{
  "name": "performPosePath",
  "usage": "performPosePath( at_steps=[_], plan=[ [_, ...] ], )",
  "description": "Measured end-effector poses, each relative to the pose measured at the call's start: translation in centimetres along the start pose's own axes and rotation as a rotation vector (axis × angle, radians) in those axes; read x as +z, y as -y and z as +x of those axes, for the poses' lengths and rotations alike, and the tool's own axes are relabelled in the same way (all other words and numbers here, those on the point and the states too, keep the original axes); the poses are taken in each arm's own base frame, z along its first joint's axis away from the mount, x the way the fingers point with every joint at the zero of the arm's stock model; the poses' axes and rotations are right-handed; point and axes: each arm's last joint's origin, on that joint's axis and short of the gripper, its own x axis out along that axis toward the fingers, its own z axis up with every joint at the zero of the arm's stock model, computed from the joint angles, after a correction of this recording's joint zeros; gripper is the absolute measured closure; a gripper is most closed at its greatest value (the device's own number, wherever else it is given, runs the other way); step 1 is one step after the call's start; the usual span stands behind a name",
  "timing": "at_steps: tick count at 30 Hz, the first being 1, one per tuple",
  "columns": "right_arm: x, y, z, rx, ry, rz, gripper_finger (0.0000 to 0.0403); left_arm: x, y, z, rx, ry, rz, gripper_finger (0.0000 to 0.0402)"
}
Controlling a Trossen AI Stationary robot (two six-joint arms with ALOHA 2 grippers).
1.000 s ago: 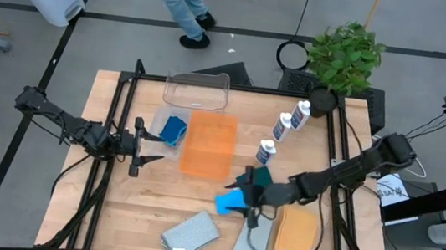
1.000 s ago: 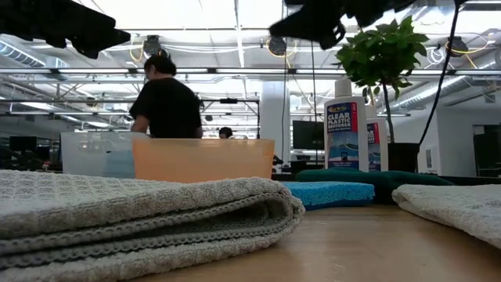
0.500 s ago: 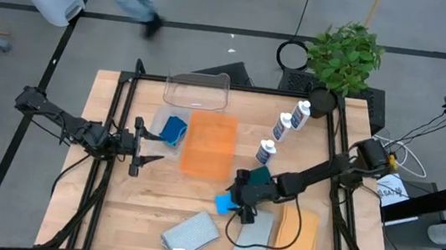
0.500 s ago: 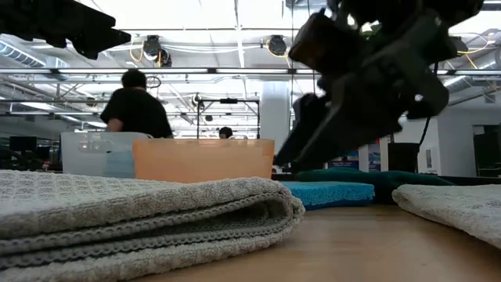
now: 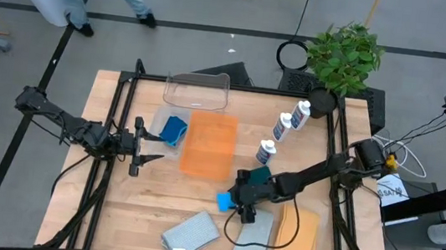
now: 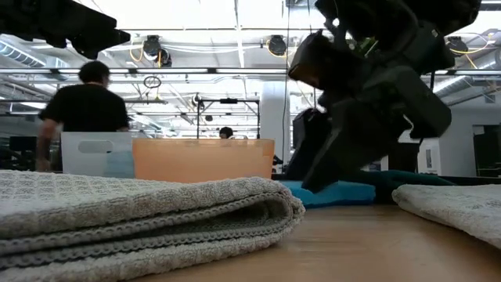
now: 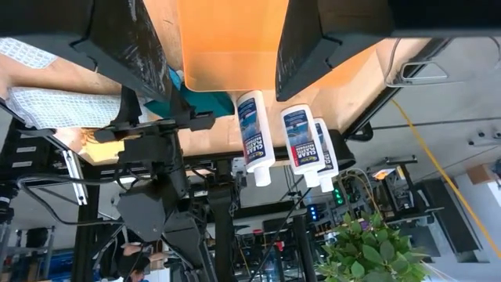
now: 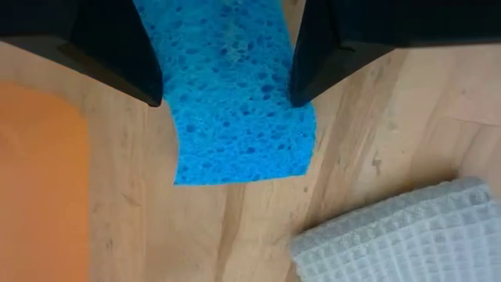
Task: Pick & Place Kitchen Items
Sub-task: Put the sponge into the white bin
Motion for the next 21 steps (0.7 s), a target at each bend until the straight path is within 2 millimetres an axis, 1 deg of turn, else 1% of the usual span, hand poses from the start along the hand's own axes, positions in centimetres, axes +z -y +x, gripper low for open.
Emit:
performPosePath(
  at_steps=[3,6,10,13,15,19,21],
  plan=[
    [0.8,0.0,-0.5,-0.010,0.056,0.010,0.0149,0.0,0.0,0.0,0.000,0.000,0.000,0.0164],
    [1.0,0.1,-0.6,-0.045,0.082,0.037,0.0136,0.0,0.0,0.0,0.000,0.000,0.000,0.0159],
    [1.2,0.1,-0.6,-0.064,0.108,0.086,0.0106,0.0,0.0,0.0,0.000,-0.002,0.001,0.0156],
    [1.1,0.1,-0.6,-0.033,0.093,0.079,0.0083,0.0,0.0,0.0,0.000,-0.002,0.001,0.0159],
    [1.0,-0.2,-0.6,-0.008,0.077,0.060,0.0074,0.0,0.0,0.0,0.000,-0.002,0.001,0.0163],
    [0.4,-0.6,-0.6,-0.007,0.029,-0.024,0.0075,0.0,0.0,0.0,0.000,-0.003,0.002,0.0172],
    [-0.1,-0.6,0.0,-0.012,0.000,-0.021,0.0081,0.0,0.0,0.0,0.000,-0.003,0.002,0.0175]
  ],
)
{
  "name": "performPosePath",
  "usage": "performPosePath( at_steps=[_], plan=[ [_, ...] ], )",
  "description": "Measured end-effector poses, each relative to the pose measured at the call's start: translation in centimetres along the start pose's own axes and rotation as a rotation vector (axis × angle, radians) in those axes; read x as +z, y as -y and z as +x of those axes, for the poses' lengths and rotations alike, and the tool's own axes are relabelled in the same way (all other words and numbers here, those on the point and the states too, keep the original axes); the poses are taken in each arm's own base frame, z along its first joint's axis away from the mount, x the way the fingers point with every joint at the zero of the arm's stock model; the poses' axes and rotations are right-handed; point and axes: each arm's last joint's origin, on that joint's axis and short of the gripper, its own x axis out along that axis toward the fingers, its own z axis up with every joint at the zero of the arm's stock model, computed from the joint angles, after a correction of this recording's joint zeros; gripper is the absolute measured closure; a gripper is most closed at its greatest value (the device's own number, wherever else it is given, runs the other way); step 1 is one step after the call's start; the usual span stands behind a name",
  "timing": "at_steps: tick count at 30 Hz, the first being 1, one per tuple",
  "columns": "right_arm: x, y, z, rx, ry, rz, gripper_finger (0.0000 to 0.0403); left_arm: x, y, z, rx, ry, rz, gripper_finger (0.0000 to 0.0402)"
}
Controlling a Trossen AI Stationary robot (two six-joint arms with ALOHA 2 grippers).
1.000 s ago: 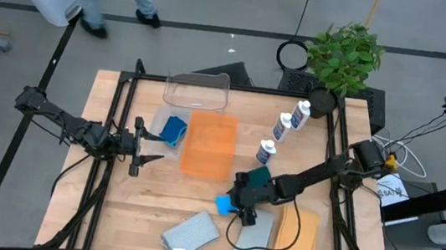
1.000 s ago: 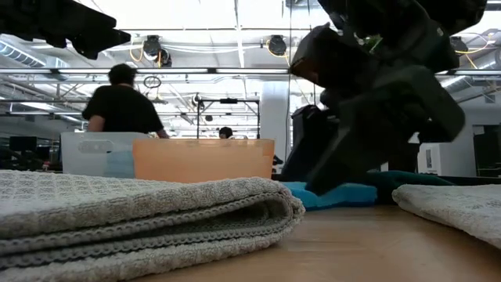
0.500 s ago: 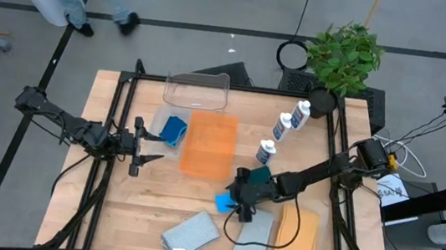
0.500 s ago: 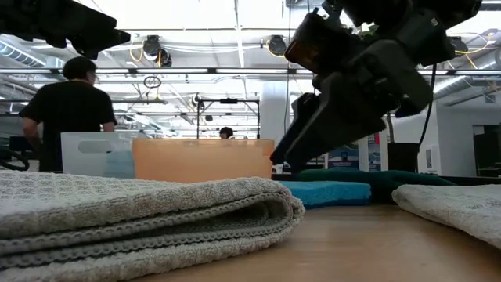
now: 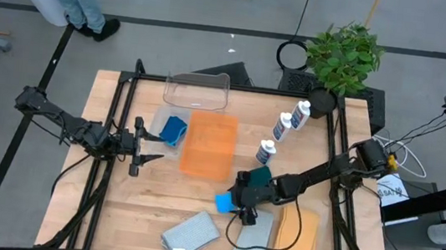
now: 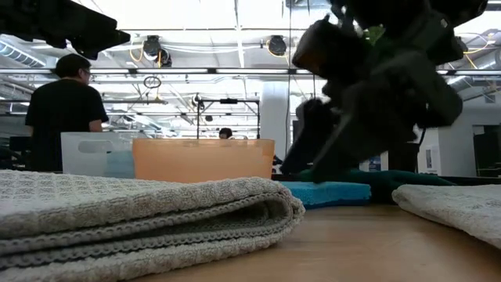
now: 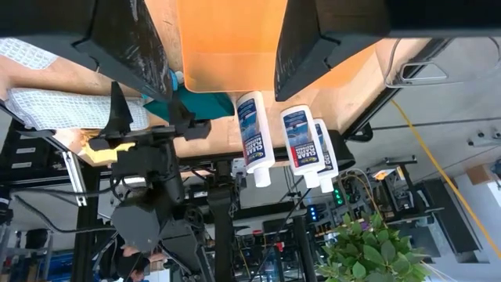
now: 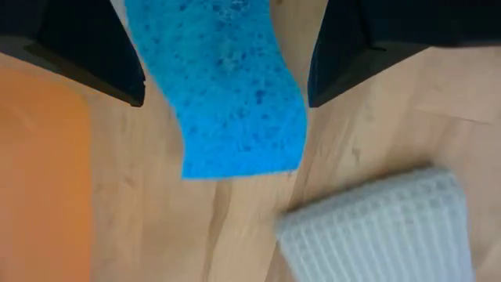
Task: Pick & Place Kitchen Items
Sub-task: Put the sponge into the white bin
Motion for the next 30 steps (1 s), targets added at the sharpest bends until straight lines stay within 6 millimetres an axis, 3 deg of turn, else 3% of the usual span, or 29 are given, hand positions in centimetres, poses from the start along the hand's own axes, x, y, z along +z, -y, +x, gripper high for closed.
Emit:
performPosePath(
  at_steps=[6,12,30],
  plan=[
    [-1.5,0.7,2.0,-0.017,-0.062,0.021,0.0089,0.0,0.0,0.0,0.000,0.001,0.000,0.0175],
    [-1.4,1.2,1.8,-0.006,-0.068,0.079,0.0105,0.0,0.0,0.0,0.007,0.000,0.000,0.0165],
    [-0.9,1.3,0.7,-0.008,-0.078,0.059,0.0264,0.0,-0.1,0.0,0.018,-0.002,0.000,0.0200]
  ],
)
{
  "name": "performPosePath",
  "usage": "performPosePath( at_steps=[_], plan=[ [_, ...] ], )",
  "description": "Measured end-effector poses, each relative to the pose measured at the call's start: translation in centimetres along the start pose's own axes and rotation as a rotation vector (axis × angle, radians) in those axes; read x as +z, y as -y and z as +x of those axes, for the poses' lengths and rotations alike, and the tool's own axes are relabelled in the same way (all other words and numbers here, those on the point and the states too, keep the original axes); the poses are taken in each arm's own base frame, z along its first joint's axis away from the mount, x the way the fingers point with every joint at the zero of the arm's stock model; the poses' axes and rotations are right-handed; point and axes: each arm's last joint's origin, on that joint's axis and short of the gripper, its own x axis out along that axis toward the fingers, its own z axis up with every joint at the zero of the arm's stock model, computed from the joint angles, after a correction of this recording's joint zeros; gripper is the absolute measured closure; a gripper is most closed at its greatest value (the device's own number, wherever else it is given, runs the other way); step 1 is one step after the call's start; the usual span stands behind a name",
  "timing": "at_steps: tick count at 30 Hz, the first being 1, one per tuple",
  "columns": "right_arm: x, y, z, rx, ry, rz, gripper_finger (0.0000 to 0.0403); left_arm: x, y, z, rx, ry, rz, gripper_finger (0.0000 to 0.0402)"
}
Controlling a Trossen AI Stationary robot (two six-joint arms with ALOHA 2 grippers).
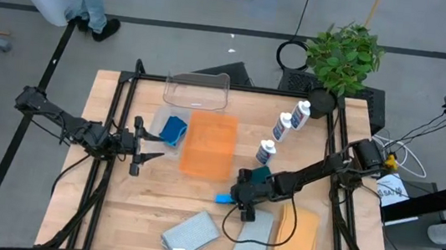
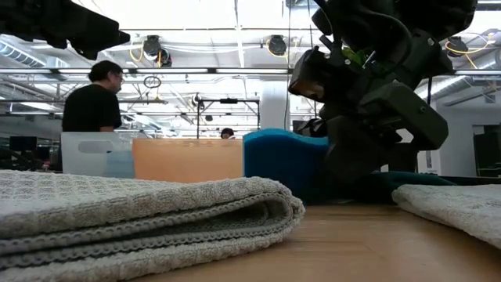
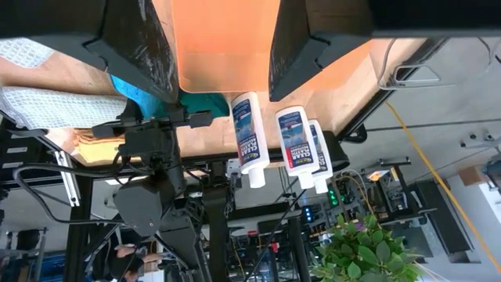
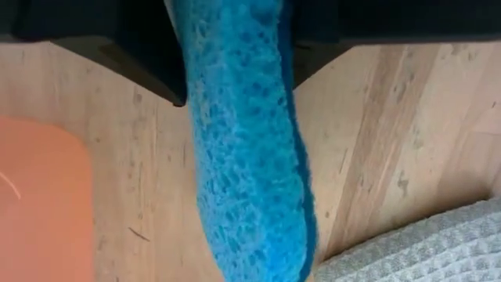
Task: Pick & Place Kitchen Items
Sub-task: Put the sponge into the white bin
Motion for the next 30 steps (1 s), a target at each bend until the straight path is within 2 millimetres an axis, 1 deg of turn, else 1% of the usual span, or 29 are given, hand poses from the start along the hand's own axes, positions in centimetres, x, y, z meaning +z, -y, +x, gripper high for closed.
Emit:
performPosePath(
  at_steps=[5,8,13,18,21,25,30],
  plan=[
    [0.2,0.0,-0.5,-0.001,0.002,0.001,0.0300,0.0,0.0,0.0,0.000,0.000,0.000,0.0209],
    [0.8,0.1,-1.3,-0.001,0.031,0.007,0.0317,0.0,0.0,0.0,0.000,0.000,0.000,0.0211],
    [2.2,0.1,-3.2,0.011,0.116,0.016,0.0341,0.0,0.0,0.0,0.000,0.001,0.006,0.0200],
    [3.7,0.1,-4.8,0.023,0.229,0.031,0.0364,0.1,0.0,0.0,0.001,0.005,0.005,0.0187],
    [4.4,0.2,-5.5,0.004,0.301,0.073,0.0377,0.3,0.0,0.0,0.004,0.031,-0.007,0.0182],
    [5.2,0.4,-5.9,-0.042,0.388,0.118,0.0391,0.9,-0.1,0.0,0.011,0.088,-0.007,0.0179],
    [5.8,0.6,-6.1,-0.071,0.457,0.131,0.0395,1.4,-0.2,-0.1,0.018,0.136,-0.024,0.0190]
  ],
)
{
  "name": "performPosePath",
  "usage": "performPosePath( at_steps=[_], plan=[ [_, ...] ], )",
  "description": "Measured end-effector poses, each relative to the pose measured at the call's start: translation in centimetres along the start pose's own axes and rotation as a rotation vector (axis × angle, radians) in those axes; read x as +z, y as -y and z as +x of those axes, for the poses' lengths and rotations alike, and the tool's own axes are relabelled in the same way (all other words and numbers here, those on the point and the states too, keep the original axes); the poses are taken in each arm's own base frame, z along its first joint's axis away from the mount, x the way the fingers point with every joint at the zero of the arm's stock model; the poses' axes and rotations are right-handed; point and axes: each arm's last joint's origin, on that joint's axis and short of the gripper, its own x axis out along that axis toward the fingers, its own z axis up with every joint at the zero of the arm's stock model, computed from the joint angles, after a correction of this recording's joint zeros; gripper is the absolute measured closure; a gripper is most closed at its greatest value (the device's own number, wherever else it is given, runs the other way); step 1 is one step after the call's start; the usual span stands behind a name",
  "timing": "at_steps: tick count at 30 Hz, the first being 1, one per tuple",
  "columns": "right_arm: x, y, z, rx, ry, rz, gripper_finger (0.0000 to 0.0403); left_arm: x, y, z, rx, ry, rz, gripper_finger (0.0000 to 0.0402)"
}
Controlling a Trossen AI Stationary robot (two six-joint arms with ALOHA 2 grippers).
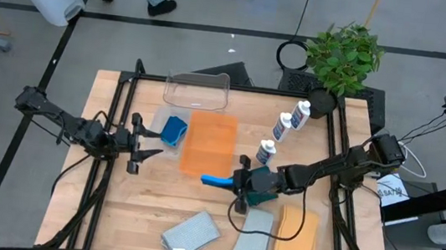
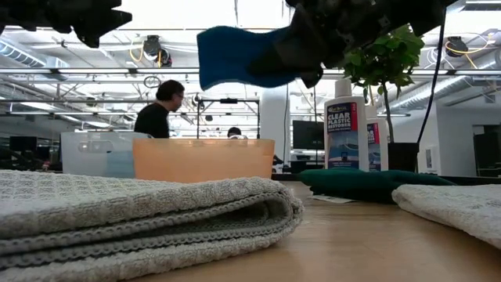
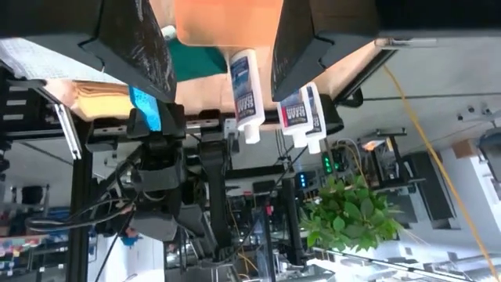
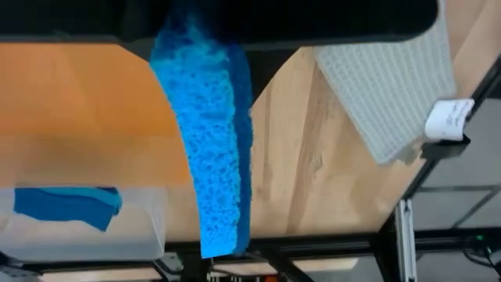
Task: Pick & Place Kitchen Items
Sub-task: Put the sponge into the white bin
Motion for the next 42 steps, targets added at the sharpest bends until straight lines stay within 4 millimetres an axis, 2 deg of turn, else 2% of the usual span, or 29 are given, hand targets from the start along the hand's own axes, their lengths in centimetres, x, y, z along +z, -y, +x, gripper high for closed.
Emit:
performPosePath(
  at_steps=[8,14,17,21,25,28,34,37,42],
  plan=[
    [0.9,-0.1,0.0,0.017,0.091,0.027,0.0395,0.0,0.0,0.0,0.001,0.004,-0.002,0.0214],
    [1.2,-0.1,0.0,0.021,0.120,0.015,0.0396,0.5,-0.1,0.0,0.005,0.046,-0.075,0.0220],
    [1.3,-0.1,-0.1,0.019,0.134,0.016,0.0396,0.8,-0.1,0.0,0.008,0.075,-0.122,0.0204],
    [1.5,0.2,0.0,-0.031,0.155,0.023,0.0396,0.2,0.4,0.8,0.004,0.030,-0.175,0.0154],
    [1.7,0.3,0.0,-0.059,0.171,0.022,0.0396,-0.9,0.9,2.2,0.018,-0.033,-0.149,0.0099],
    [1.7,0.4,0.0,-0.057,0.172,0.020,0.0396,-1.4,1.3,3.2,0.017,-0.047,-0.109,0.0074],
    [1.7,0.4,0.0,-0.059,0.172,0.005,0.0396,-2.0,1.9,4.9,-0.126,-0.012,-0.123,0.0062],
    [1.7,0.4,0.0,-0.058,0.172,0.004,0.0396,-2.4,2.1,5.7,-0.144,-0.034,-0.121,0.0062],
    [1.7,0.4,0.0,-0.058,0.174,-0.002,0.0397,-1.9,2.4,7.4,-0.177,-0.057,-0.131,0.0062]
  ],
)
